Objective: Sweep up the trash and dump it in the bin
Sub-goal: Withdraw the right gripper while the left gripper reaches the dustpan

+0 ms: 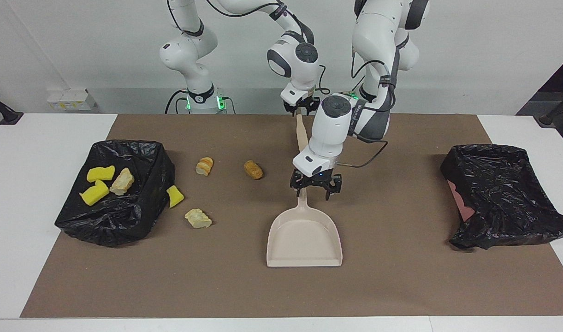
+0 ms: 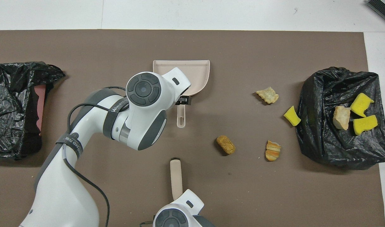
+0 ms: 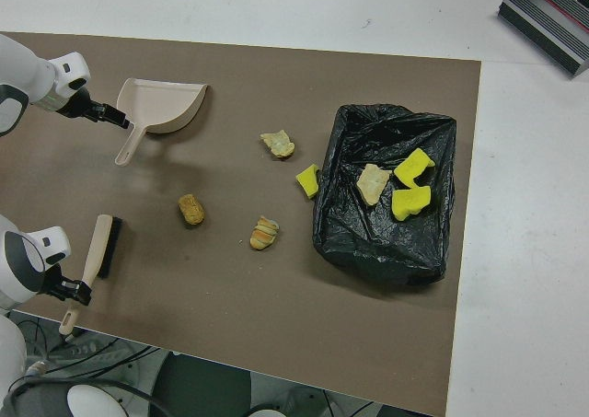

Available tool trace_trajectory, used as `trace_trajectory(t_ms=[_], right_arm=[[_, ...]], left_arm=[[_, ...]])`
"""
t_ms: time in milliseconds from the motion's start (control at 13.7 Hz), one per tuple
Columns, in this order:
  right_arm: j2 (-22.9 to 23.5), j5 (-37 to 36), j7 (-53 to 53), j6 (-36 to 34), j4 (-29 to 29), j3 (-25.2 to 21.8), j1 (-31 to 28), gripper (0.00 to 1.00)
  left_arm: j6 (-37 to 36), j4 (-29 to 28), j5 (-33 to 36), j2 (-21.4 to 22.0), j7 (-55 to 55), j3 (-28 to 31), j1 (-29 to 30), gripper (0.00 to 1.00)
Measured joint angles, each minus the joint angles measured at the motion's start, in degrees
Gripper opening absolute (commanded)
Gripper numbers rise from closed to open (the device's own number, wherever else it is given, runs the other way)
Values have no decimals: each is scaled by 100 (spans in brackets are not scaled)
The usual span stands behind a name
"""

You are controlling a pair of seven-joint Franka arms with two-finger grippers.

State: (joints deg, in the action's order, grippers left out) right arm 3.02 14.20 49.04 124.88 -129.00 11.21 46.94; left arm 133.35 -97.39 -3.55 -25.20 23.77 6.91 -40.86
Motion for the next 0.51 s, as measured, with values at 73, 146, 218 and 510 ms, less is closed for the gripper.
trace_trajectory(t_ms=[73,146,218,510], right_arm=[[4,1,0,0,0,-6,-11,0],[8,4,2,0,1,-22,-21,0],[19,9,13,0,14,-41,-43,0],[-22,11,21,-410,192,-57,-579,0]], left_arm=[[17,9,-2,-76,52,0,-70,100],[17,16,-2,-121,88,-2,-114,86],[17,22,-3,-130,100,-1,-128,67],[17,56,-4,-129,95,67,-126,5]])
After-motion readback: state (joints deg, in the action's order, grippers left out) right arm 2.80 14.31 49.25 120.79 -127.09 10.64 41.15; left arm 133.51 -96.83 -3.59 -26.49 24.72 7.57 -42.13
